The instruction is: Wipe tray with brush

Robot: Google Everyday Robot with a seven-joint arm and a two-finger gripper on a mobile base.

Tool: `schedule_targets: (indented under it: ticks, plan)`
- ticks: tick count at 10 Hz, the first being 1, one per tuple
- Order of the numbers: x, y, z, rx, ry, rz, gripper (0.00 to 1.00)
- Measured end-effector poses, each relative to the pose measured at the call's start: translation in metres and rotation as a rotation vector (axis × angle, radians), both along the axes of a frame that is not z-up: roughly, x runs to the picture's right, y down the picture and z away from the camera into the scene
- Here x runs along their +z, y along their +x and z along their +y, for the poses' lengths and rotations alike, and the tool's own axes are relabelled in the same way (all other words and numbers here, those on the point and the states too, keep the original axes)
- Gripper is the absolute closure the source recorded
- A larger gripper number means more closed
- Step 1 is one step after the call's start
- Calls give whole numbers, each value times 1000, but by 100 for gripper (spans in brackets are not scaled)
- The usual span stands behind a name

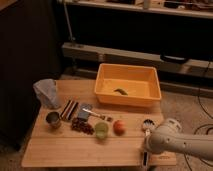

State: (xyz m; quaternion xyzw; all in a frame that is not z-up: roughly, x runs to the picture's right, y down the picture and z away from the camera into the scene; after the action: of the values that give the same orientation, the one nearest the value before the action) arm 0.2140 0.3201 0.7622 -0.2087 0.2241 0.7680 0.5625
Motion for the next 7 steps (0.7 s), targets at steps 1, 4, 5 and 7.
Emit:
schedule_targets:
  ticks: [1,4,5,7]
  plan:
    - [0,-1,0,3,-3,1,100]
    - [-3,-2,-1,4,-6,-2,100]
    - [-1,-2,-2,47,-30,-15,100]
    - [1,2,0,138,-67,-28,100]
